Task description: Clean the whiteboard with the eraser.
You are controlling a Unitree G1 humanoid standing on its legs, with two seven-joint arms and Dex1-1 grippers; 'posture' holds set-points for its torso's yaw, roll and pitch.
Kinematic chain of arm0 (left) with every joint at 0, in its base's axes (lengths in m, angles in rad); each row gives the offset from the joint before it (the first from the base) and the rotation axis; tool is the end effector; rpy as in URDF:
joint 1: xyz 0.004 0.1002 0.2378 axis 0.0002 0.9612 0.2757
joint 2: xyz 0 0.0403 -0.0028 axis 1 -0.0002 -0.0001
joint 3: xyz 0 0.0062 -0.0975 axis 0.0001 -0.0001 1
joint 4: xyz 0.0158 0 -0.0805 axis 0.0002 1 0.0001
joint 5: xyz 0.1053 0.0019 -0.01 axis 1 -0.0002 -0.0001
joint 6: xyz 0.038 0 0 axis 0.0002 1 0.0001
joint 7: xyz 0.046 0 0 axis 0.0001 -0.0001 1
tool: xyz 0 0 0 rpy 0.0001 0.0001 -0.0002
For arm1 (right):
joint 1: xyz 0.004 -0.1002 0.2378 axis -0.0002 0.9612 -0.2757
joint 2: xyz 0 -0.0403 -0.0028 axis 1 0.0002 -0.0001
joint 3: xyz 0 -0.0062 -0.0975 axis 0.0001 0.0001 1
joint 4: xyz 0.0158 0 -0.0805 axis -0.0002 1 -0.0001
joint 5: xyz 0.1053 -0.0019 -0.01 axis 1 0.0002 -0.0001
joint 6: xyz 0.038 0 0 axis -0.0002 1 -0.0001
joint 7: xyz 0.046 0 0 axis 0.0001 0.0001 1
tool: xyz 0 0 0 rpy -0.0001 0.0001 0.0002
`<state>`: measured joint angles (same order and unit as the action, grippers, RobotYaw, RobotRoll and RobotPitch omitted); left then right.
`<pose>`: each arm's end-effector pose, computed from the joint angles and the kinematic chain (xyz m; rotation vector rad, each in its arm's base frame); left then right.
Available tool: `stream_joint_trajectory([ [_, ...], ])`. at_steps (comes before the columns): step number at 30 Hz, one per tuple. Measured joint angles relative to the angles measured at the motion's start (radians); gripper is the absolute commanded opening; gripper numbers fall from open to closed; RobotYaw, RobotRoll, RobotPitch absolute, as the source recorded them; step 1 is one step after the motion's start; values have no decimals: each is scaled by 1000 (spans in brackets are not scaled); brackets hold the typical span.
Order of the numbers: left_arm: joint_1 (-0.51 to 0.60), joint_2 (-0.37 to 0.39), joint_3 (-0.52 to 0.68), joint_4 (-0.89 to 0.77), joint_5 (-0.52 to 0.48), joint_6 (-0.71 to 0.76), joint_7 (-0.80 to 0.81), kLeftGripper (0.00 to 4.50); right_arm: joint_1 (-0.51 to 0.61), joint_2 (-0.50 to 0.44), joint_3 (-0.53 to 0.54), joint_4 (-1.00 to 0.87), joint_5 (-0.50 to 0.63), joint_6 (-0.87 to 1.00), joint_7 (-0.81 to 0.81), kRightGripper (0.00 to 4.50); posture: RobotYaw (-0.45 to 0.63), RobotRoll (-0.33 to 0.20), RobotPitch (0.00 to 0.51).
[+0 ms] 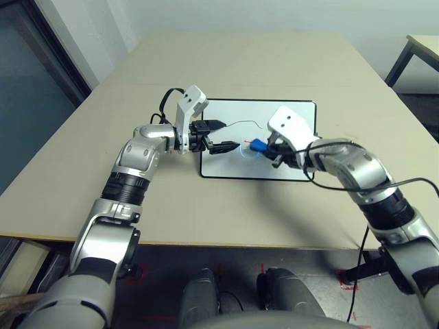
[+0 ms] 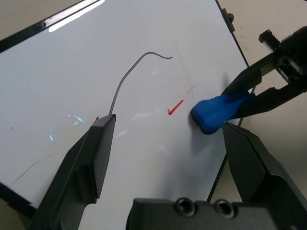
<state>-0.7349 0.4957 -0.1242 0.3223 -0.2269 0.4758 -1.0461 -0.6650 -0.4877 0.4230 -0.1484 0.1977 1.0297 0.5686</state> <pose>0.3226 0.1971 0.1767 0.2409 0.2437 -1.0598 0.2770 -0.1253 0.1680 -0.4864 0.5106 0.8136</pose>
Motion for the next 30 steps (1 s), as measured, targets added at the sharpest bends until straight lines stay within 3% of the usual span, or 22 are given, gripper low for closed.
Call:
stream_joint_trajectory([
  [9, 20, 9, 0, -38, -3, 25, 2, 4500, -120, 32, -107, 171, -85, -104, -100, 592, -194, 0, 39],
  [16, 20, 6, 0, -40, -4, 27, 7, 4500, -64, 53, -110, 94, -90, -51, -81, 588, -198, 0, 44],
  [22, 20, 6, 0, -43, -4, 32, 5, 4500, 31, 75, -26, -65, -60, 88, -50, 588, -196, 0, 48],
  [30, 23, 13, 0, -76, -6, 48, 1, 4500, -78, 71, -87, 64, -103, -4, -98, 587, -185, 0, 60],
])
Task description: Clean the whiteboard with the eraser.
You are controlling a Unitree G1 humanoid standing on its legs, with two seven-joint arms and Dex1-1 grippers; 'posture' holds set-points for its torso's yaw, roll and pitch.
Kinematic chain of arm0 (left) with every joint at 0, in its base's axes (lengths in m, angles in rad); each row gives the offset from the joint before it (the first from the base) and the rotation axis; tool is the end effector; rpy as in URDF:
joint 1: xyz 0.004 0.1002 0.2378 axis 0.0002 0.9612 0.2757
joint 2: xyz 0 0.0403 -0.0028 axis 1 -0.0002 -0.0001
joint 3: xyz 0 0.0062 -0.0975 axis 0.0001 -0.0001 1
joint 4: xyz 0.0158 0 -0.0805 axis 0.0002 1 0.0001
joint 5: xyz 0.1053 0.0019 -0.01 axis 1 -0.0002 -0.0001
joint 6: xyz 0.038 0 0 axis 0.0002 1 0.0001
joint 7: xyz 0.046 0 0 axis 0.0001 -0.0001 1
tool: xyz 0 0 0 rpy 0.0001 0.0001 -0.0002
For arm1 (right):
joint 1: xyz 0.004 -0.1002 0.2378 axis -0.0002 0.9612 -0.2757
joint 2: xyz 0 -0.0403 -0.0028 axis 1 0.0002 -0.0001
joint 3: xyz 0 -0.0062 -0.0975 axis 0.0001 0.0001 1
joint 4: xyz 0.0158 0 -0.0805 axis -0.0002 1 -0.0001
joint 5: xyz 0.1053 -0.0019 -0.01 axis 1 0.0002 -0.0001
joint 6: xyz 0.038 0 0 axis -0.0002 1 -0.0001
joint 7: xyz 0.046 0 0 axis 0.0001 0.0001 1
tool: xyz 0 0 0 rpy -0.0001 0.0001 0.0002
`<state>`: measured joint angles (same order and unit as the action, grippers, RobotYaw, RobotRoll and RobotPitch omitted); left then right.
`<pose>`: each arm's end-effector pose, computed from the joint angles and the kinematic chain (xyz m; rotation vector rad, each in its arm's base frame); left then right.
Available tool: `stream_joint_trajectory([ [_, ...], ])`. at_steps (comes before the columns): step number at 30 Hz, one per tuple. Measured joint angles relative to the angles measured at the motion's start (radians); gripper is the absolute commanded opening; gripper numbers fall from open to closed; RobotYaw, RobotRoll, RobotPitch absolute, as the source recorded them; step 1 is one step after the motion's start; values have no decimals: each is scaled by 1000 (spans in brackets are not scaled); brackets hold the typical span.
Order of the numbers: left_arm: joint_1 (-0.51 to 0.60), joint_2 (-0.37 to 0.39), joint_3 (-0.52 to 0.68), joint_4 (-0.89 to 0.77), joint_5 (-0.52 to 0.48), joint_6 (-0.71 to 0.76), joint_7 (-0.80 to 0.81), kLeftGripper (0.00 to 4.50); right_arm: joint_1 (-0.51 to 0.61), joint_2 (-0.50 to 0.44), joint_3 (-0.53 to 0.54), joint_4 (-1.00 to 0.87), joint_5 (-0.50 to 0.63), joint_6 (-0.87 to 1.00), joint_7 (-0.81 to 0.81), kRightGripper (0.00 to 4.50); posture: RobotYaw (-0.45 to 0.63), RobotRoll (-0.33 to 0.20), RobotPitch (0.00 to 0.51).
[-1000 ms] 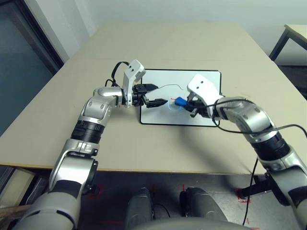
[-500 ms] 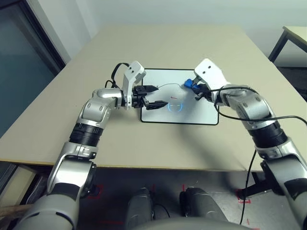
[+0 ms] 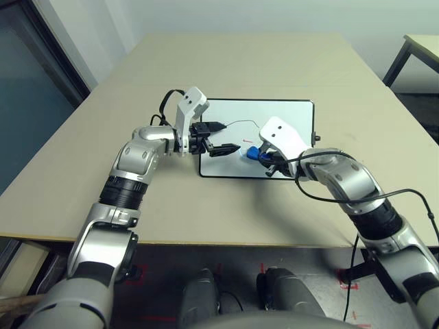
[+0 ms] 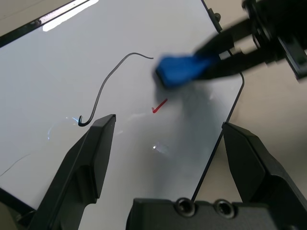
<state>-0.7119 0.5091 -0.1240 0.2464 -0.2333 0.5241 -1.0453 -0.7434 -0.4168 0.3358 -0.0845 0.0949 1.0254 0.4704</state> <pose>0.3167 0.1959 0.1807 0.2511 0.2488 -1.0686 0.2905 -0.1249 0.1904 -0.4918 0.3921 0.6184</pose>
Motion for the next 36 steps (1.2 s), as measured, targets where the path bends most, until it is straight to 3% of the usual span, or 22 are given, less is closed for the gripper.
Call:
stream_joint_trajectory([
  [6, 18, 4, 0, -15, -4, 16, 0, 4500, -14, -11, -12, 18, -17, -18, 3, 587, -182, 0, 63],
  [15, 18, 5, -1, -30, -7, 21, -1, 4500, 119, -39, 57, -187, 8, 148, 53, 586, -182, 0, 76],
  [20, 18, 8, -1, -31, -7, 25, -2, 4500, 98, -38, 55, -144, 8, 121, 53, 584, -183, 0, 78],
  [26, 18, 9, -3, -44, -12, 30, -4, 4500, -21, -32, -27, 1, -32, -6, 1, 582, -180, 0, 81],
  [36, 21, 15, -3, -53, -15, 42, -2, 4500, 103, -36, 69, -195, -12, 122, 57, 581, -173, 0, 88],
])
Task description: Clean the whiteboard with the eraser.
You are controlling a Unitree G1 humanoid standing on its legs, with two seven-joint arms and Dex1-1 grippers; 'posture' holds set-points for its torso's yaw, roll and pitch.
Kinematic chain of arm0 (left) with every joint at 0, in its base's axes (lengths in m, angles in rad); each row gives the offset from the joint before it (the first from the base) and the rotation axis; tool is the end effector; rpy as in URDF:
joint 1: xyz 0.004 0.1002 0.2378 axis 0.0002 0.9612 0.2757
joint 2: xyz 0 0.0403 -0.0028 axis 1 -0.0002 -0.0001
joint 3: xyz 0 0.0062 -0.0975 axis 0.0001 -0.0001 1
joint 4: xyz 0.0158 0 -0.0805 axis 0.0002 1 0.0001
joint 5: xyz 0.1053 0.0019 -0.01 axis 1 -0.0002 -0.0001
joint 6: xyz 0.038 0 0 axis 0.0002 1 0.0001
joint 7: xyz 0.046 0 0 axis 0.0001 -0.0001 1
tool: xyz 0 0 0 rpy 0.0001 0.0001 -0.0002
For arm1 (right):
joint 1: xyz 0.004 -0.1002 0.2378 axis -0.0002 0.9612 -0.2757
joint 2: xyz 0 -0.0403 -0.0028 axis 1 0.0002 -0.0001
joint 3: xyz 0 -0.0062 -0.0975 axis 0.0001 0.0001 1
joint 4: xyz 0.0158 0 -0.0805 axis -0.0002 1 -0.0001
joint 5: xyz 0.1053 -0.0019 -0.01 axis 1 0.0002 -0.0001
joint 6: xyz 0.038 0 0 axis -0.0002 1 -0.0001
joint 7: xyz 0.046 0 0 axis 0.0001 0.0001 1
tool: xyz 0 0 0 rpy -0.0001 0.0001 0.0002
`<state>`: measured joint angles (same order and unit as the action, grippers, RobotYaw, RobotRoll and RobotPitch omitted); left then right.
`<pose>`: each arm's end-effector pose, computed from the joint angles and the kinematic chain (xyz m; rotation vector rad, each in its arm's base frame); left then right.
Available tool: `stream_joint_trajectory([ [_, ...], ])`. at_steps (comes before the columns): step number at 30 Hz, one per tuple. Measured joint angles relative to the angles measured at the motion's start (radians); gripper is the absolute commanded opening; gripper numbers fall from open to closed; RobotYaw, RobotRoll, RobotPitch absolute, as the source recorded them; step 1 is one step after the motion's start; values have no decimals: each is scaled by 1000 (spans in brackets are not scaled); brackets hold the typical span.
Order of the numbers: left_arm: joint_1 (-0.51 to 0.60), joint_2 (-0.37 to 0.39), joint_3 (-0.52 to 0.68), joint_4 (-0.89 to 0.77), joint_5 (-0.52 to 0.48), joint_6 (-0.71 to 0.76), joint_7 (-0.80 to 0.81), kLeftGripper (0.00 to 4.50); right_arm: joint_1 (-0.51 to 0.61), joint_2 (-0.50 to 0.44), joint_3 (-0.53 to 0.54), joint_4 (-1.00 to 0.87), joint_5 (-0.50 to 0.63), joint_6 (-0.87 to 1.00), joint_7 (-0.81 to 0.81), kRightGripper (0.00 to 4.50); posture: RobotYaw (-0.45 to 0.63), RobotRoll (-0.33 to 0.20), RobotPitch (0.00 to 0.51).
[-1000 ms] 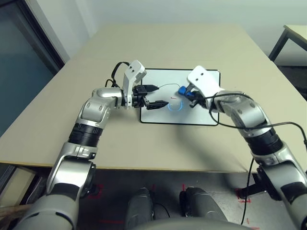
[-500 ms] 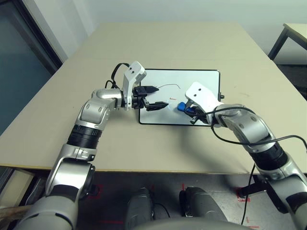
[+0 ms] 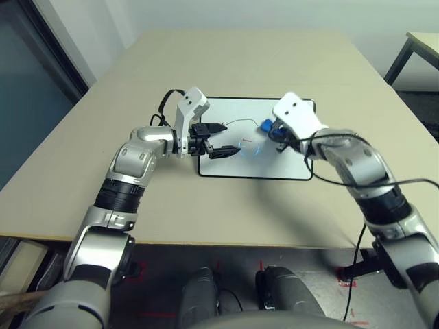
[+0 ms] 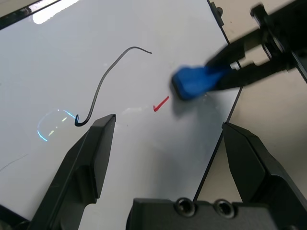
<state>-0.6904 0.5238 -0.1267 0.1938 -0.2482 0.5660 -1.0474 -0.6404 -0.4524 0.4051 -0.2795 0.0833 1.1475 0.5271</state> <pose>0.3117 0.1960 0.1815 0.2472 0.2659 -1.0790 0.2636 -0.1195 0.1775 -0.5425 0.4769 0.7139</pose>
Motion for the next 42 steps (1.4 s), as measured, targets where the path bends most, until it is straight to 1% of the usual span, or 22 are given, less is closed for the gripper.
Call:
stream_joint_trajectory([
  [3, 0, 3, 0, 0, 0, 0, 0, 4500, 6, -2, 14, -17, 1, 21, 9, 579, -169, 0, 89],
  [6, 0, 12, 2, 0, 0, 0, 0, 4500, -14, -1, 15, 27, 0, -7, 16, 576, -162, 0, 91],
  [10, 0, 17, 5, 0, -1, 0, 1, 4500, -120, 41, -8, 162, -17, -119, -9, 574, -157, 0, 94],
  [14, 7, 22, 8, -4, -2, 2, 2, 4500, -176, 59, -46, 244, -42, -193, -38, 573, -149, 0, 98],
  [18, 18, 29, 9, -28, -5, 14, 5, 4500, -165, 52, -35, 217, -48, -187, -18, 572, -147, 0, 99],
  [22, 24, 39, 14, -39, -16, 19, 9, 4500, -71, 23, 40, 66, -40, -89, 29, 572, -146, 0, 100],
  [25, 24, 46, 22, -39, -22, 21, 12, 4500, -50, 11, 72, 18, -33, -38, 51, 572, -146, 0, 100],
  [29, 24, 48, 23, -38, -23, 21, 18, 4500, -67, 11, 73, 29, -33, -29, 52, 572, -146, 0, 100],
  [31, 24, 49, 23, -38, -24, 21, 20, 4500, -113, 24, 71, 83, -37, -56, 48, 571, -148, 0, 100],
  [33, 24, 48, 23, -38, -26, 20, 20, 4500, -170, 37, 47, 143, -51, -94, 29, 571, -148, 0, 99],
  [36, 24, 48, 23, -38, -26, 20, 20, 4500, -218, 39, 24, 204, -67, -139, 10, 571, -148, 0, 97],
  [39, 24, 49, 23, -38, -26, 20, 20, 4500, -219, 37, 24, 203, -75, -145, 17, 570, -147, 0, 97],
  [42, 24, 49, 23, -38, -27, 21, 21, 4500, -197, 19, 49, 133, -78, -106, 39, 569, -147, 0, 96],
])
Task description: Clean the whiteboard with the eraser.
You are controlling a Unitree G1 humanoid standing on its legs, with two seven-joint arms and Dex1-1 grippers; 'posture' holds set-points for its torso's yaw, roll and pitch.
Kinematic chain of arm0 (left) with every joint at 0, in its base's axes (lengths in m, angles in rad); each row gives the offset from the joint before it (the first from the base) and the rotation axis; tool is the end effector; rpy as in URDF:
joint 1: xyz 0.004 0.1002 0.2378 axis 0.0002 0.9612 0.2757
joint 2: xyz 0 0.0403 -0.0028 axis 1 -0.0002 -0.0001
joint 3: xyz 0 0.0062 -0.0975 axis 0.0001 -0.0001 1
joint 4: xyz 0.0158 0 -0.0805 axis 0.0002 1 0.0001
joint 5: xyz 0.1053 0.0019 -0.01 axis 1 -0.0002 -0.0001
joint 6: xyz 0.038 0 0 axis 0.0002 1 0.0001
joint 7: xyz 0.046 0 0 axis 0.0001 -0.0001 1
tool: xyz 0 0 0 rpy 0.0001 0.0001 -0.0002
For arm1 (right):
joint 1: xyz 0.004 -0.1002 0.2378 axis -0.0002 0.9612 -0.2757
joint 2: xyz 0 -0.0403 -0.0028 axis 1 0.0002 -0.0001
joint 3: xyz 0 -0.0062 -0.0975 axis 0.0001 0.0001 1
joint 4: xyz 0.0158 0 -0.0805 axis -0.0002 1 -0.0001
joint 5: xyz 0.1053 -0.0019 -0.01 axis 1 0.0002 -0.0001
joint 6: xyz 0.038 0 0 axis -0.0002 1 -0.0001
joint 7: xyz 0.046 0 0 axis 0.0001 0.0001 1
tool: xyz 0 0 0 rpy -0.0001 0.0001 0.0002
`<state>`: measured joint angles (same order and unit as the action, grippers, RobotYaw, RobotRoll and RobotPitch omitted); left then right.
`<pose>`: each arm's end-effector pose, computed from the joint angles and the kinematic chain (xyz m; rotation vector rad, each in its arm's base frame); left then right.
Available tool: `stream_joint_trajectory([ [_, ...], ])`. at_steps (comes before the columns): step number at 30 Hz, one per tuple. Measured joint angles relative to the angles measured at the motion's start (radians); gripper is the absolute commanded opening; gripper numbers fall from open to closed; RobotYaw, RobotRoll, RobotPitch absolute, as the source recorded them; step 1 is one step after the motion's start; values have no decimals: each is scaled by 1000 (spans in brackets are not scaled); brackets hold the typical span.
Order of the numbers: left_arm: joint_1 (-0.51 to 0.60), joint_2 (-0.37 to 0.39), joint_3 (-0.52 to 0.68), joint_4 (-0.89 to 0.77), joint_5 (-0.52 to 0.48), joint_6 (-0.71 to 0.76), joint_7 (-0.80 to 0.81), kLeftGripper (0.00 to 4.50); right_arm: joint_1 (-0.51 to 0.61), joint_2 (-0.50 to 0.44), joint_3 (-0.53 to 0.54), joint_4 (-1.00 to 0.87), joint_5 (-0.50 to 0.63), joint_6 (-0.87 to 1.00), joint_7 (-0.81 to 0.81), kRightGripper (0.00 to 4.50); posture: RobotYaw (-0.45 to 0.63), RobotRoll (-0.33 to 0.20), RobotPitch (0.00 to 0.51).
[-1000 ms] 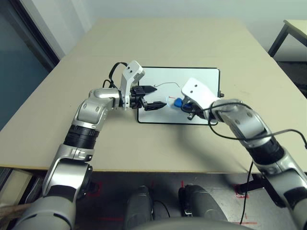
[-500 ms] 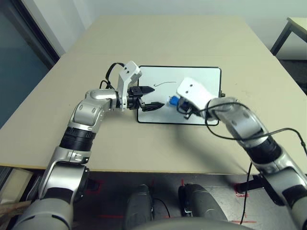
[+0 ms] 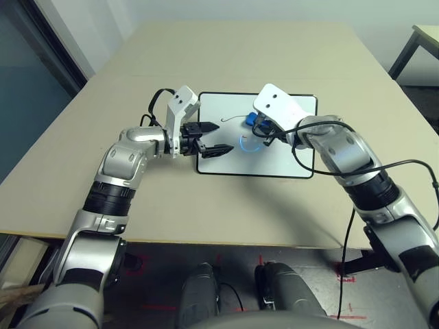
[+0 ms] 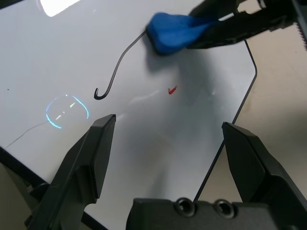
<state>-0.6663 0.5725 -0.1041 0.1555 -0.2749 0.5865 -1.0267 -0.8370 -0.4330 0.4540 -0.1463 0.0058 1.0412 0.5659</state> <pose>0.3060 0.2083 0.1862 0.2514 0.2645 -1.0322 0.2852 -0.1026 0.2122 -0.6705 0.3219 0.7112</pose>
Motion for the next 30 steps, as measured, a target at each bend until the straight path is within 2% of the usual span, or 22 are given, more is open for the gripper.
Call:
stream_joint_trajectory([
  [7, 0, 1, 1, 0, -4, 0, 0, 4500, 52, -35, 82, -127, 6, 89, 52, 569, -145, 0, 96],
  [16, -1, 4, 3, 4, -3, 1, 9, 4500, -37, -8, 79, 5, -20, -7, 48, 568, -129, 0, 98],
  [25, 3, 6, 10, 0, -9, 6, 17, 4500, 41, -24, 128, -78, -21, 15, 81, 568, -126, 0, 102],
  [30, 10, 7, 10, 0, -9, 11, 22, 4500, 42, -37, 131, -78, -22, 22, 93, 568, -128, 0, 103],
])
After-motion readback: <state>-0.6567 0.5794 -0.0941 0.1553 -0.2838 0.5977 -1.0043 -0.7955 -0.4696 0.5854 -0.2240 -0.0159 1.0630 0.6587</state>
